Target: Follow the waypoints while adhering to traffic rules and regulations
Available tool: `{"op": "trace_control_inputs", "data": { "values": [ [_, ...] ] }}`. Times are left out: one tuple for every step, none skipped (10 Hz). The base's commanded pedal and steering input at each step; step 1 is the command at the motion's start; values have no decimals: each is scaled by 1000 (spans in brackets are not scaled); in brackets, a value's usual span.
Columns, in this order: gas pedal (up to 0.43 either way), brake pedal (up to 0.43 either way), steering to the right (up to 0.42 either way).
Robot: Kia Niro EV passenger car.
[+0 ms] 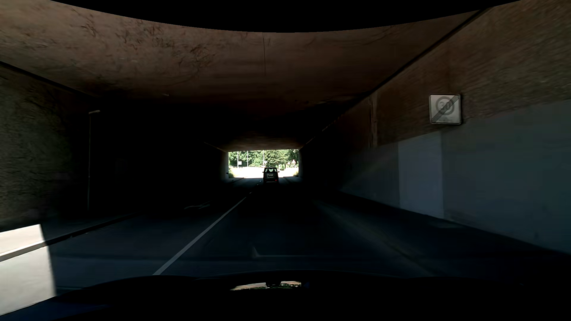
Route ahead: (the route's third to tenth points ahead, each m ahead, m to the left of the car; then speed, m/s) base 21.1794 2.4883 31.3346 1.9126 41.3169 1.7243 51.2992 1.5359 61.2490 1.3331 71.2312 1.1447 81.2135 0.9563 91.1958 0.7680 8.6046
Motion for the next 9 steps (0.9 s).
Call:
{"op": "trace_control_inputs", "data": {
  "values": [
    [138,0,-43],
    [150,0,-35],
    [150,0,-31],
    [157,0,-23],
    [169,0,-16],
    [169,0,-12],
    [177,0,-11],
    [177,0,-10],
    [177,0,-9]
  ]
}}
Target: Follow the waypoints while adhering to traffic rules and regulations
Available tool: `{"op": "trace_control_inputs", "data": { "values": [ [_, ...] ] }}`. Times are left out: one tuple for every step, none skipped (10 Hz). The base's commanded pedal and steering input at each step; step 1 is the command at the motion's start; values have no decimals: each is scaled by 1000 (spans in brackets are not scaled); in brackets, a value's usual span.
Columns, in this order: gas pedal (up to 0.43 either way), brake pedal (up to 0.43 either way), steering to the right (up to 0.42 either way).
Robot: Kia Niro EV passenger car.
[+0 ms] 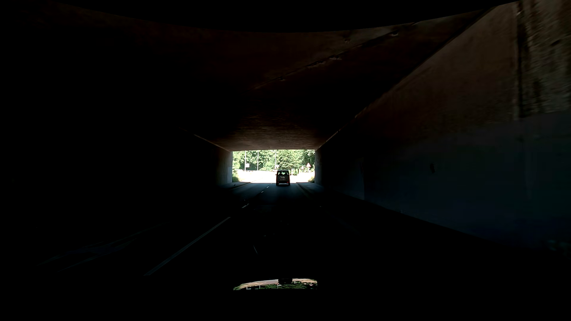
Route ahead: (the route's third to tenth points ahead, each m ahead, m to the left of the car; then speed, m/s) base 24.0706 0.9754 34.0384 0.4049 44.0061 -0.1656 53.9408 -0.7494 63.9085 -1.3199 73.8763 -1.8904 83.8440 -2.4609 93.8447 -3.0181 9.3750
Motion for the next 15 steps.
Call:
{"op": "trace_control_inputs", "data": {
  "values": [
    [177,0,-9],
    [189,0,-8],
    [189,0,-7],
    [189,0,-8],
    [189,0,-7],
    [189,0,-7],
    [189,0,-6],
    [189,0,-6],
    [189,0,-6],
    [177,0,-6],
    [177,0,-6],
    [177,0,-5],
    [177,0,-4],
    [177,0,-3],
    [177,0,-3]
  ]
}}
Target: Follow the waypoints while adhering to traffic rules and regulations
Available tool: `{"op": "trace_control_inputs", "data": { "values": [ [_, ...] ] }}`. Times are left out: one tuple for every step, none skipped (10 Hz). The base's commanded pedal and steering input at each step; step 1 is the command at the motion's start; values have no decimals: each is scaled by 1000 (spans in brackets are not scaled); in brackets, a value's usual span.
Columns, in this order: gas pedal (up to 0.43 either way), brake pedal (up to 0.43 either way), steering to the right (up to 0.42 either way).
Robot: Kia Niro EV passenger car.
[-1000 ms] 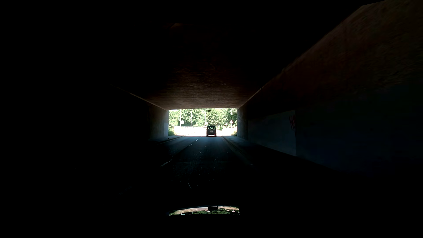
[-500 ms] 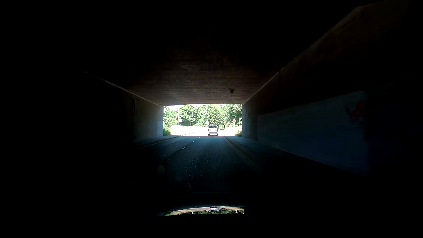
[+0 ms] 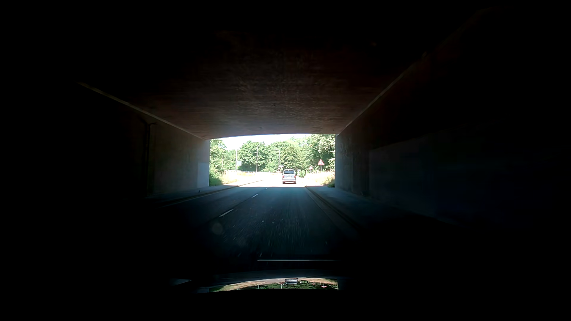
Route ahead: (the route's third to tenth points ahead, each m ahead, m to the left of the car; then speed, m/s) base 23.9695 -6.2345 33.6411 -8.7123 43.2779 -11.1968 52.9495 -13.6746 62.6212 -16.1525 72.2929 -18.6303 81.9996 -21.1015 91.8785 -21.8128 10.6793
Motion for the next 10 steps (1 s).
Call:
{"op": "trace_control_inputs", "data": {
  "values": [
    [177,0,-3],
    [177,0,-3],
    [177,0,-3],
    [169,0,-4],
    [169,0,-4],
    [169,0,-4],
    [169,0,-4],
    [169,0,-4],
    [169,0,-4],
    [169,0,-4]
  ]
}}
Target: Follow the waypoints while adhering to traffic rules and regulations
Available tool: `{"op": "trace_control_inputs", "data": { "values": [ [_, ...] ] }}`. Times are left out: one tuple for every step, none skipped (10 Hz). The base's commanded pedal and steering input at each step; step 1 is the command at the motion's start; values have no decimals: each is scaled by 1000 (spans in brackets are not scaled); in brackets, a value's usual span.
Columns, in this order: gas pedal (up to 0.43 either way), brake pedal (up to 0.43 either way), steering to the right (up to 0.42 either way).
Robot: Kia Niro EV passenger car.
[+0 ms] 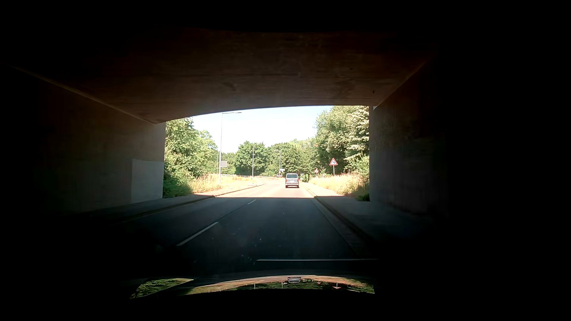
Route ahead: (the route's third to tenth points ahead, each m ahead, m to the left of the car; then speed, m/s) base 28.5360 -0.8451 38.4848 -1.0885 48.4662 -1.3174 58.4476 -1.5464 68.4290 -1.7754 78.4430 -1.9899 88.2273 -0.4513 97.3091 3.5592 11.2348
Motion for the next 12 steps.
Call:
{"op": "trace_control_inputs", "data": {
  "values": [
    [169,0,-4],
    [169,0,-4],
    [169,0,-4],
    [150,0,-4],
    [150,0,-4],
    [118,0,-4],
    [118,0,-4],
    [110,0,-4],
    [110,0,-3],
    [98,0,-1],
    [98,0,0],
    [98,0,1]
  ]
}}
